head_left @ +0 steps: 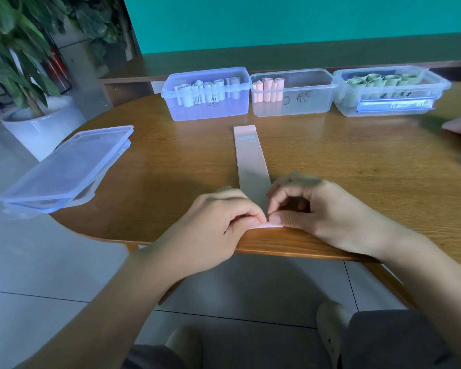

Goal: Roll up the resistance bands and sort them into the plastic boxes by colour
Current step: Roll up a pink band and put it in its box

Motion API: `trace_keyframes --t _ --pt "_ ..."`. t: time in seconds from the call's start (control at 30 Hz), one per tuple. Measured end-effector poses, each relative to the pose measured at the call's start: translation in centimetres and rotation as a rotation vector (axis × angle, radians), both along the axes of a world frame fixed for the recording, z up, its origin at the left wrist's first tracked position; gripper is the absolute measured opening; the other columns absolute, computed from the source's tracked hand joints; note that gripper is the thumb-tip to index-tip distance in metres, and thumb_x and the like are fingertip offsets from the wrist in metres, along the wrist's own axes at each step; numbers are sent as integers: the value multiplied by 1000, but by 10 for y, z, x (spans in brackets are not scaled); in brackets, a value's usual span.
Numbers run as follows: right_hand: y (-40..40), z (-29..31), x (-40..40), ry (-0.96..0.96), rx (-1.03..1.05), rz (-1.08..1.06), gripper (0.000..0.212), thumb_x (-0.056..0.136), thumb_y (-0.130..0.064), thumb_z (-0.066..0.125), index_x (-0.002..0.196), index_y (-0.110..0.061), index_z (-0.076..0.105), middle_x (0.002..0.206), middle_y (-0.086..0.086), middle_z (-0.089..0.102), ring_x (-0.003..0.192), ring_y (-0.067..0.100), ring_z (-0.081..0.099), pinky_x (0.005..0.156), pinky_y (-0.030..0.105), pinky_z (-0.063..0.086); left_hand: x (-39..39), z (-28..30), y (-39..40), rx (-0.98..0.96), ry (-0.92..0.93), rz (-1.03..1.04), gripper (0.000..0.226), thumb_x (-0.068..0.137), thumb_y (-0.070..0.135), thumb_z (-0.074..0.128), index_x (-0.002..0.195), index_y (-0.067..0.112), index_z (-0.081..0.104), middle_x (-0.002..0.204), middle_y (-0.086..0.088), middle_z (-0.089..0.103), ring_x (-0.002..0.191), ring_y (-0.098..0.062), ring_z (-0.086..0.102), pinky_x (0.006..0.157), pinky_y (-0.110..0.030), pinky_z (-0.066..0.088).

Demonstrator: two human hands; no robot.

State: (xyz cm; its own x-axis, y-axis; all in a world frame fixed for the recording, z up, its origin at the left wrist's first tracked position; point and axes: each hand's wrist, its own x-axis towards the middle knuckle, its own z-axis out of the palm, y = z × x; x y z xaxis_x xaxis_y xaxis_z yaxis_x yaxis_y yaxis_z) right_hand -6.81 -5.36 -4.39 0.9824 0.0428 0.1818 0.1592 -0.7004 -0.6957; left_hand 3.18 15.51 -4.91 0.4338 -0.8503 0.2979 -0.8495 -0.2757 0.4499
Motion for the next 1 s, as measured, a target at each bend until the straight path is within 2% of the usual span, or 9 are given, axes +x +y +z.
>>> trace_keyframes --t 0.17,0.3,0.47,0.53,0.6,0.67,0.77,0.9,1.0 --pt "1 -9 -5 -88 -135 20 5 94 -26 69 94 -29 72 114 -16 59 109 -2 57 89 7 37 -2 -2 1 -20 -47 8 16 95 34 63 101 25 76 97 16 59 95 -5 57 80 -21 48" --pt "1 -12 -9 -134 -185 24 13 96 -35 62 99 -29 73 118 -15 57 113 2 57 94 11 38 -4 -5 0 -16 -82 32 21 99 35 57 103 25 75 100 15 53 96 -6 54 81 -21 47" --pt "1 -14 -11 -185 -208 7 23 92 -44 64 103 -29 77 117 -12 59 112 3 59 96 17 44 -5 -5 -1 6 -105 42 46 99 48 35 109 26 73 104 13 57 97 -3 53 86 -18 46" --pt "1 -15 -11 -206 -228 1 23 95 -40 60 103 -28 78 117 -11 58 110 3 58 95 20 46 -6 -4 -1 15 -165 43 38 100 41 41 109 24 74 105 9 58 97 -5 54 83 -16 48" --pt "2 -14 -11 -221 -254 5 24 98 -38 57 103 -26 78 119 -9 58 108 3 59 93 24 48 -6 -6 -1 9 -218 40 18 97 25 60 108 20 74 105 5 58 96 -9 56 82 -17 50" --pt "3 -14 -12 -236 -313 12 27 100 -37 54 105 -25 78 123 -6 57 106 6 61 91 30 52 -5 -7 -1 -5 -243 35 16 92 16 70 108 18 74 105 2 59 95 -12 58 81 -21 51" --pt "4 -14 -13 -248 -366 15 30 102 -38 52 107 -24 78 127 -2 58 101 11 64 87 36 55 -6 -9 -2 -42 -281 42 15 94 14 67 107 18 73 100 1 64 92 -12 60 79 -23 54" --pt "7 -16 -11 -290 -331 -42 25 98 -37 58 100 -24 79 121 -3 61 99 9 65 87 32 54 -7 -6 -4 -65 -320 44 7 92 14 69 98 17 70 91 2 64 85 -10 58 71 -20 51" --pt "8 -18 -9 -315 -282 -105 22 93 -38 64 98 -22 79 116 -5 63 101 5 64 90 25 52 -6 -7 -3 -55 -229 49 20 101 28 52 100 20 70 97 7 59 93 -7 53 81 -21 46"
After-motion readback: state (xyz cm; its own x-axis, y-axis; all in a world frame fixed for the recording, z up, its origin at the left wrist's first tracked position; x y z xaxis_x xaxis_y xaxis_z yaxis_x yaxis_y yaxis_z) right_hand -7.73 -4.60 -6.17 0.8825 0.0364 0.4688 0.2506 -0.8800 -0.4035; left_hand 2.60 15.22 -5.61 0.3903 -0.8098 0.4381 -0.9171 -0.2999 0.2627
